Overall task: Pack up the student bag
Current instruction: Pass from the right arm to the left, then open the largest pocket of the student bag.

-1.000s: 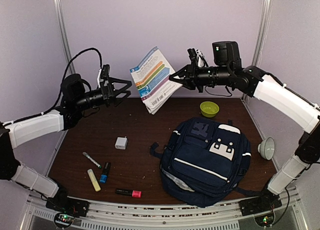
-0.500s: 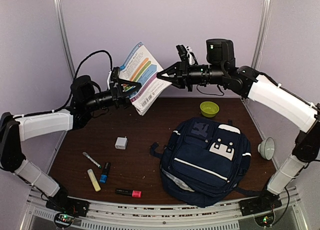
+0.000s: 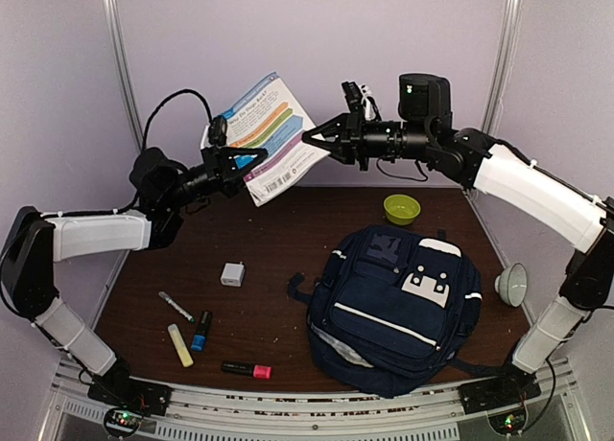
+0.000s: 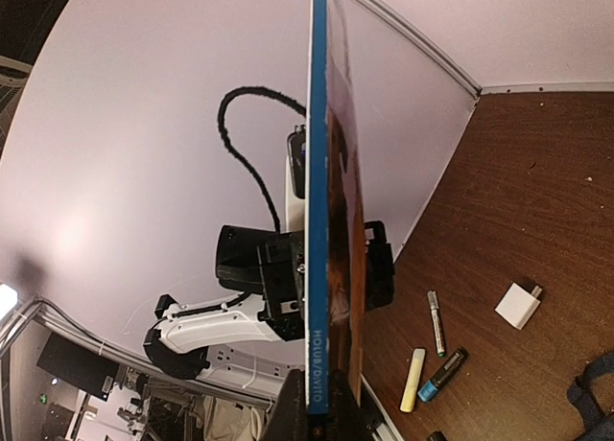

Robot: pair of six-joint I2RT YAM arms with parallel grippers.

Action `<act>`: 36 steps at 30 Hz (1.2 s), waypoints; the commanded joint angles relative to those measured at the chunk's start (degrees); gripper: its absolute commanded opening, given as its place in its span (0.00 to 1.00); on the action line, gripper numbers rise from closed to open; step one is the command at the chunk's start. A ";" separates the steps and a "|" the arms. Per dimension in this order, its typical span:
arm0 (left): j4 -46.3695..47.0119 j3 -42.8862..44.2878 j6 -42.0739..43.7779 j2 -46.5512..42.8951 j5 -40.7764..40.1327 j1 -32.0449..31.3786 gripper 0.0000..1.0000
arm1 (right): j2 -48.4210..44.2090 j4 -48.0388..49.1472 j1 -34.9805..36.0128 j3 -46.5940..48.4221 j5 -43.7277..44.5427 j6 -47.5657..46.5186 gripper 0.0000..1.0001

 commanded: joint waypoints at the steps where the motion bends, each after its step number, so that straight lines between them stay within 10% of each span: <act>1: -2.83 0.61 4.02 -3.91 0.64 -0.60 0.00 | -2.46 0.63 -0.02 -1.71 2.26 -2.22 0.00; 8: -26.89 3.15 18.53 -10.53 -1.51 -0.74 0.00 | -7.06 -21.89 0.04 -1.96 19.85 -15.76 0.77; 13: -51.59 4.87 35.09 -14.90 -6.20 -0.84 0.00 | -12.63 -36.40 1.86 -6.85 40.75 -23.82 0.99; 19: -68.30 4.59 47.43 -16.80 -13.56 -0.95 0.00 | -20.49 -41.24 2.95 -17.95 55.68 -22.39 1.00; 26: -78.60 4.12 54.27 -19.90 -14.45 -1.74 0.00 | -32.58 -27.24 1.19 -35.06 38.20 -28.53 0.97; 36: -85.30 4.35 57.22 -21.81 -15.38 -1.75 0.00 | -24.71 -27.69 20.90 -40.23 33.29 -34.56 0.91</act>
